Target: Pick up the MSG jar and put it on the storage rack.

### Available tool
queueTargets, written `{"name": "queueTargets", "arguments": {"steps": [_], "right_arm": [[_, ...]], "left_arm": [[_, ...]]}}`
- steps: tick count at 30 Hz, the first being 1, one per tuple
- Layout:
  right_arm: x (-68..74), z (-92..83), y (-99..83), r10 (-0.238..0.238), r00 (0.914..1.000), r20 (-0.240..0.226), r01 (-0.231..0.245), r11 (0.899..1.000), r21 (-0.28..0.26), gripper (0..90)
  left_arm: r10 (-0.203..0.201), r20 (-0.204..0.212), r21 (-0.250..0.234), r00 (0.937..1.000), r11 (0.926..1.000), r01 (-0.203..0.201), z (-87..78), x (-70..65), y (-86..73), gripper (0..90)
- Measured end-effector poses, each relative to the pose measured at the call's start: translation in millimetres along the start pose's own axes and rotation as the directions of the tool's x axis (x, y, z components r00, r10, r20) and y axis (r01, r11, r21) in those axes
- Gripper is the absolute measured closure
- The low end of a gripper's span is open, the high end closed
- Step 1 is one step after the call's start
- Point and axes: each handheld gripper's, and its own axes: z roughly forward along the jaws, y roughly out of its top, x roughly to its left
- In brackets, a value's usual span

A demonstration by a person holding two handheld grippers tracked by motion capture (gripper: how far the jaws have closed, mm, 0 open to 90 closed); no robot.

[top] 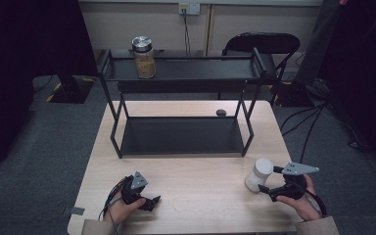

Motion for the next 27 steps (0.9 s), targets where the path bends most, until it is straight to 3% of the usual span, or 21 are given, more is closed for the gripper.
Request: {"name": "queueTargets", "arguments": {"steps": [7, 16, 27], "right_arm": [[-3.2, 3.7, 9.5, -0.008, 0.9999, -0.01, 0.008, 1.0, -0.006, 0.4], [-9.2, 11.5, 10.2, 0.025, 0.9995, -0.019, -0.026, 0.999, -0.027, 1.8], [-18.0, 18.5, 6.7, -0.018, 0.998, -0.061, 0.014, 0.998, -0.066, 23.8]], "left_arm": [[0.0, 0.0, 0.0, 1.0, 1.0, 0.0, 0.0, 0.0, 0.0, 0.0], [0.0, 0.0, 0.0, 1.0, 1.0, 0.0, 0.0, 0.0, 0.0, 0.0], [0.0, 0.0, 0.0, 1.0, 1.0, 0.0, 0.0, 0.0, 0.0, 0.0]]}}
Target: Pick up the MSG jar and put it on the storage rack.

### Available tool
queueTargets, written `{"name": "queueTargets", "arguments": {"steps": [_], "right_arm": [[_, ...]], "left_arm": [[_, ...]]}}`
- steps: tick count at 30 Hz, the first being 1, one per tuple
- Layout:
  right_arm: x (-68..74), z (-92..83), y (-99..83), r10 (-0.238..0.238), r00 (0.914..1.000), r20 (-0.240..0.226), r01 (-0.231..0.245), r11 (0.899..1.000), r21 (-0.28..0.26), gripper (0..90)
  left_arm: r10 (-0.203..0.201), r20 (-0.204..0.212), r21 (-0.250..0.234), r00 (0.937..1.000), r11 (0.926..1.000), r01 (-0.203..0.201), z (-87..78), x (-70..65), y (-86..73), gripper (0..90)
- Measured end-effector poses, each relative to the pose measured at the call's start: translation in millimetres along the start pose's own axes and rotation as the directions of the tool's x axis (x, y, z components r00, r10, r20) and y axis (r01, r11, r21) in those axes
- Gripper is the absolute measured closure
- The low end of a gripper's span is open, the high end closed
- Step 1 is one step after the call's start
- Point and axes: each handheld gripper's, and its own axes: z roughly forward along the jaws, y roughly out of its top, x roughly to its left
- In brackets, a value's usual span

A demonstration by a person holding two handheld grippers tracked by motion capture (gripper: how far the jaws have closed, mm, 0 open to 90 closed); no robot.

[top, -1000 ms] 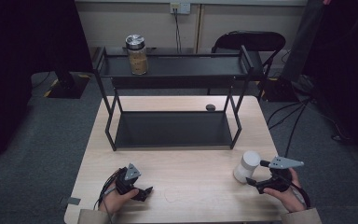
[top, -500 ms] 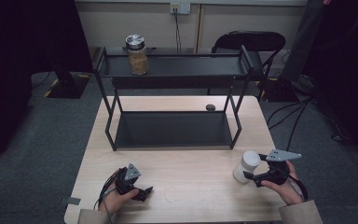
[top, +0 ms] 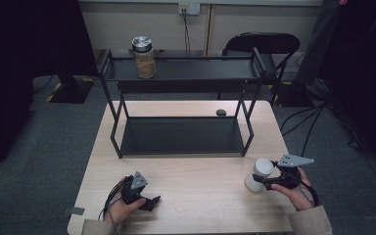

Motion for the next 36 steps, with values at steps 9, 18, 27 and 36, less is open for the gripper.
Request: {"name": "queueTargets", "arguments": {"steps": [9, 18, 27, 36], "right_arm": [[0.0, 1.4, -5.8, -0.025, 0.9996, -0.015, 0.024, 0.999, -0.027, 33.7], [5.8, 1.3, -8.0, -0.021, 0.9997, 0.009, 0.021, 0.999, -0.041, 34.2], [8.2, -2.5, 5.8, -0.051, 0.9987, 0.001, 0.051, 0.998, -0.038, 34.3], [5.8, -1.1, 29.4, -0.076, 0.9963, -0.04, 0.076, 0.997, -0.015, 34.3]], "left_arm": [[0.0, 0.0, 0.0, 1.0, 1.0, 0.0, 0.0, 0.0, 0.0, 0.0], [0.0, 0.0, 0.0, 1.0, 1.0, 0.0, 0.0, 0.0, 0.0, 0.0], [0.0, 0.0, 0.0, 1.0, 1.0, 0.0, 0.0, 0.0, 0.0, 0.0], [0.0, 0.0, 0.0, 1.0, 1.0, 0.0, 0.0, 0.0, 0.0, 0.0]]}}
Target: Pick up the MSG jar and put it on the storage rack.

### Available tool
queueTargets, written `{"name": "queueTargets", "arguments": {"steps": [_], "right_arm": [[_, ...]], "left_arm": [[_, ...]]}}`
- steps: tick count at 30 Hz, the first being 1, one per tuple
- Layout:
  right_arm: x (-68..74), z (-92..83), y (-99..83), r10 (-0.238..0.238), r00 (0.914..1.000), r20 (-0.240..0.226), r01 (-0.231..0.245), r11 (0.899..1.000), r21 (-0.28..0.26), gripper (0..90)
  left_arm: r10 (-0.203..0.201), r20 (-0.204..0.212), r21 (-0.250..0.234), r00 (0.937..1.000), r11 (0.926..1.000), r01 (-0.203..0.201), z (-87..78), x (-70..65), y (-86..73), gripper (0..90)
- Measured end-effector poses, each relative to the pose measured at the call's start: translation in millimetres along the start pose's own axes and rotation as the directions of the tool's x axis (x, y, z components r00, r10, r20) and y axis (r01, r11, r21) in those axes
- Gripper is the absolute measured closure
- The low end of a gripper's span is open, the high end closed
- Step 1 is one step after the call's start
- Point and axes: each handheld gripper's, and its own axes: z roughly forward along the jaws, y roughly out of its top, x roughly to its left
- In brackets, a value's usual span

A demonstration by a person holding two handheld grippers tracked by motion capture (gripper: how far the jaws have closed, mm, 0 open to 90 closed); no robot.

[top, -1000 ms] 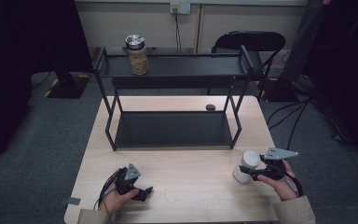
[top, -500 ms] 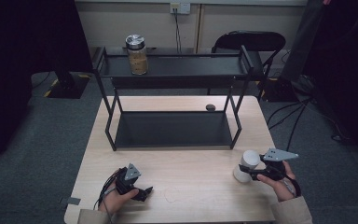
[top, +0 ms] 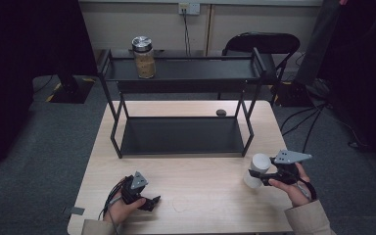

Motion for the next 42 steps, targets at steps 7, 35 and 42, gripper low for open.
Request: {"name": "queueTargets", "arguments": {"steps": [7, 35, 42], "right_arm": [[-3.4, -1.4, 23.9, -0.022, 0.9993, -0.031, 0.021, 1.0, -0.005, 34.3], [-13.6, 1.1, 97.0, -0.063, 0.99, -0.126, 0.064, 0.998, 0.003, 34.3], [-15.6, -2.6, 117.2, -0.064, 0.99, -0.126, 0.064, 0.998, -0.008, 34.4]], "left_arm": [[0.0, 0.0, 0.0, 1.0, 1.0, 0.0, 0.0, 0.0, 0.0, 0.0], [-0.001, -0.001, -0.001, 1.0, 1.0, 0.001, 0.1, -0.2, -0.1, 0.0], [-0.001, -0.001, 0.0, 1.0, 1.0, 0.001, 0.0, -0.2, 0.0, 0.0]]}}
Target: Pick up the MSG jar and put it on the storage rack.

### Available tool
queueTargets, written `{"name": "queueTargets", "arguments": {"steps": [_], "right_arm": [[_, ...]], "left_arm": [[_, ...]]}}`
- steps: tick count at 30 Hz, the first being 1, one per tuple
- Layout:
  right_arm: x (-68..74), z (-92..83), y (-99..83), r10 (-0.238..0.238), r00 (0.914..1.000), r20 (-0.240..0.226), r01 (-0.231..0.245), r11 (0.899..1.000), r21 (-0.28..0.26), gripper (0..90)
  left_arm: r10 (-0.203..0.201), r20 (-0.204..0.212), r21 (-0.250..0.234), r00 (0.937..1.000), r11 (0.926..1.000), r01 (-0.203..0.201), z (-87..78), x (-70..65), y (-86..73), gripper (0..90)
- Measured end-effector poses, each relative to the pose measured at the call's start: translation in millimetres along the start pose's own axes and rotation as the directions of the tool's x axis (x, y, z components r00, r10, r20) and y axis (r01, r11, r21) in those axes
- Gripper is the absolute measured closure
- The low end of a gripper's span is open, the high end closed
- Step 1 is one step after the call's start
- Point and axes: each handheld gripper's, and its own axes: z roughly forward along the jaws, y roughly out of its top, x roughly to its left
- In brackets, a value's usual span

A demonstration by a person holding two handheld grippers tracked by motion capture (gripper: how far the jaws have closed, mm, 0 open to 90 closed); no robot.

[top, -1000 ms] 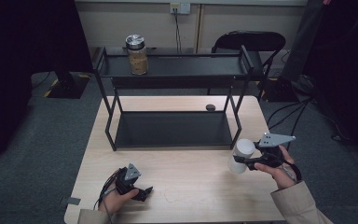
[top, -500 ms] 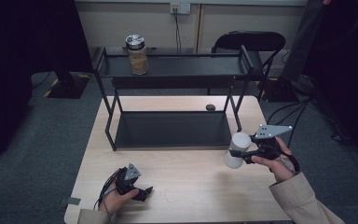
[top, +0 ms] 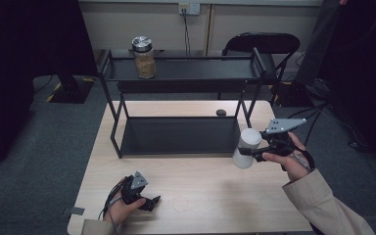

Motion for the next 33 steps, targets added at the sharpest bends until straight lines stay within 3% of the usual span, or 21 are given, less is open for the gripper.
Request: {"name": "queueTargets", "arguments": {"steps": [9, 33], "right_arm": [[-2.5, 2.0, 27.5, -0.009, 0.9999, -0.012, 0.009, 1.0, -0.002, 34.3], [-5.3, 6.3, 75.5, -0.018, 0.9998, -0.012, 0.018, 1.0, -0.025, 34.3]], "left_arm": [[0.0, 0.0, 0.0, 1.0, 1.0, 0.0, 0.0, 0.0, 0.1, 0.0], [0.0, 0.0, 0.001, 1.0, 1.0, 0.0, -0.1, 0.0, 0.2, 0.0]]}}
